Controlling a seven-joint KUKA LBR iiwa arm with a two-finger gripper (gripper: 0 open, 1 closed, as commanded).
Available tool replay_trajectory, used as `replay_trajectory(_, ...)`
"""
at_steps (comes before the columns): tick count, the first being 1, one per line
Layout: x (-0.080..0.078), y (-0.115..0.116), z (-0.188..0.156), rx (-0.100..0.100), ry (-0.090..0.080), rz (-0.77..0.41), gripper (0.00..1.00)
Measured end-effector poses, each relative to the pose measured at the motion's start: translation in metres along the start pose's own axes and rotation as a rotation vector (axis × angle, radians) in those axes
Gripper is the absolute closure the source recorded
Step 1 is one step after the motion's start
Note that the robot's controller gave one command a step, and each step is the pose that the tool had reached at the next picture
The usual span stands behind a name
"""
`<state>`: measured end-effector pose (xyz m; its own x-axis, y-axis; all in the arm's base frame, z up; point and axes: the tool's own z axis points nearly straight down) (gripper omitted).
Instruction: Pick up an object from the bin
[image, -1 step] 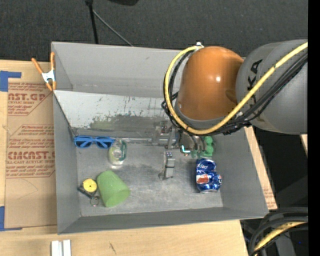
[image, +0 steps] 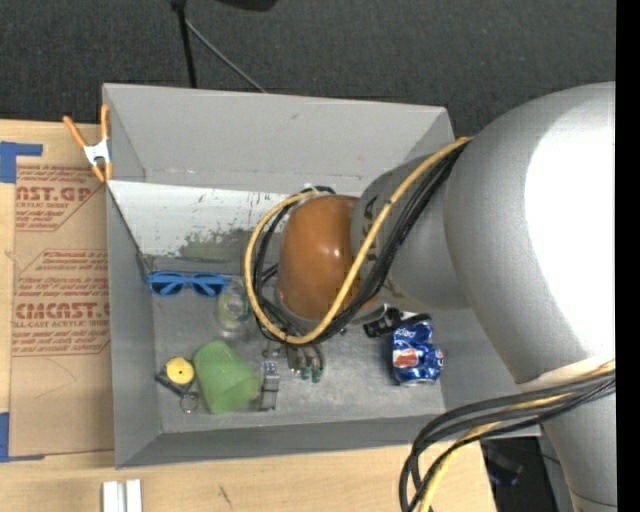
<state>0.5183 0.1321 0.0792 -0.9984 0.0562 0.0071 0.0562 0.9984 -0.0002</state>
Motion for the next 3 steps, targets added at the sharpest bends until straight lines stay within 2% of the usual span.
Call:
replay_trajectory(1,0.042,0.082,0.01,-0.005,-0.008,0.024,0.0)
replay_trajectory(2,0.04,0.077,0.01,-0.001,-0.007,0.03,1.0)
replay_trajectory(3,0.036,0.076,-0.103,-0.005,-0.014,0.078,1.0)
